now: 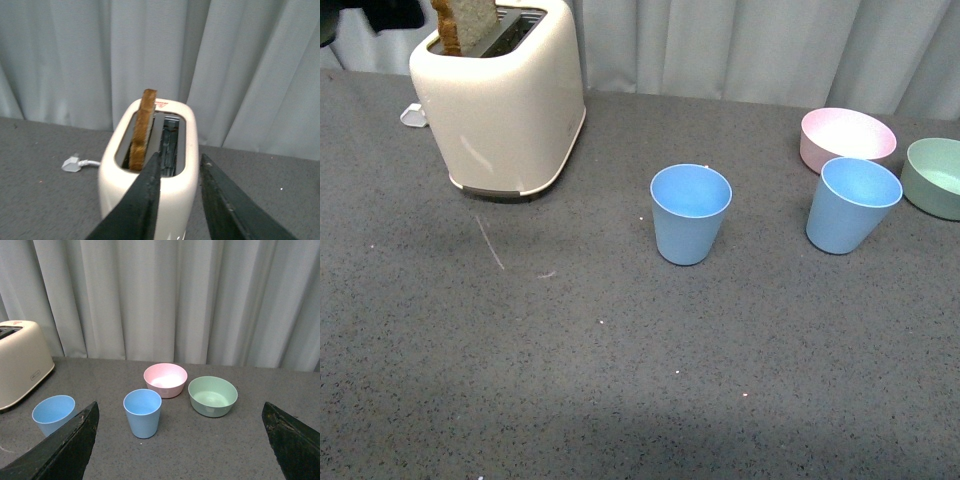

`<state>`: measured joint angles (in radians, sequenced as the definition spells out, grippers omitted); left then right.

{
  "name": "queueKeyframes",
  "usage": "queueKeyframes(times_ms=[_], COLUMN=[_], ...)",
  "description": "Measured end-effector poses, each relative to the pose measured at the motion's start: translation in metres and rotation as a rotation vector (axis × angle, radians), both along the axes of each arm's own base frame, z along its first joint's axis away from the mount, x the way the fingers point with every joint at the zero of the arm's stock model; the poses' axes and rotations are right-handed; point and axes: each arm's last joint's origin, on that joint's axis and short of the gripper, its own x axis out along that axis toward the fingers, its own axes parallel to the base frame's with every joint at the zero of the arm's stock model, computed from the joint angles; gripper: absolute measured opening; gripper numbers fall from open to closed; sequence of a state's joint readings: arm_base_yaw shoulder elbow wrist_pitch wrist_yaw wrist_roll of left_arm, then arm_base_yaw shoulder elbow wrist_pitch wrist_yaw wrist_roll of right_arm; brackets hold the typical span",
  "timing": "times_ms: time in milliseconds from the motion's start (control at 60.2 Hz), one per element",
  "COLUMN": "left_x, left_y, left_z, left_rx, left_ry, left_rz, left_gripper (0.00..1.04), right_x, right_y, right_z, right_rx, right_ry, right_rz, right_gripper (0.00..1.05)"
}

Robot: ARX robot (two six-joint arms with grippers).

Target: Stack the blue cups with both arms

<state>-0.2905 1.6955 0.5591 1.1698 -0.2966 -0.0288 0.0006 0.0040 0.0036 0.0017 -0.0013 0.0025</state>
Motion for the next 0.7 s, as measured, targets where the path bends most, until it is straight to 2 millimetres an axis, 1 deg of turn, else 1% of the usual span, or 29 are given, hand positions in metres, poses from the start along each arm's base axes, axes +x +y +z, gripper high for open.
queueKeyframes(times_ms=[33,83,100,183,315,432,465,697], left_x=[-0.01,-0.019,-0.025,-0.043,-0.066,-0.082,-0.089,-0.118], left_y=[0.007,0.013,0.017,0.028,0.042,0.051,0.055,0.066], left_z=[-0.003,-0.008,-0.01,-0.013,-0.009,-0.01,-0.011,-0.01], left_rx=[0.008,0.017,0.021,0.029,0.028,0.03,0.031,0.032], left_ry=[0.013,0.032,0.044,0.055,0.035,0.044,0.048,0.048], left_rz=[-0.003,-0.007,-0.011,-0.019,-0.013,-0.006,-0.003,-0.007], left_gripper=[0.16,0.09,0.04,0.04,0.04,0.04,0.04,0.04], right_x=[0.0,0.0,0.0,0.0,0.0,0.0,0.0,0.0], right_y=[0.0,0.0,0.0,0.0,0.0,0.0,0.0,0.0], right_z=[0.0,0.0,0.0,0.0,0.0,0.0,0.0,0.0], right_rx=[0.0,0.0,0.0,0.0,0.0,0.0,0.0,0.0], right_ry=[0.0,0.0,0.0,0.0,0.0,0.0,0.0,0.0], right_rz=[0.0,0.0,0.0,-0.001,0.0,0.0,0.0,0.0], right_gripper=[0.95,0.95,0.95,0.95,0.95,0.95,0.95,0.95])
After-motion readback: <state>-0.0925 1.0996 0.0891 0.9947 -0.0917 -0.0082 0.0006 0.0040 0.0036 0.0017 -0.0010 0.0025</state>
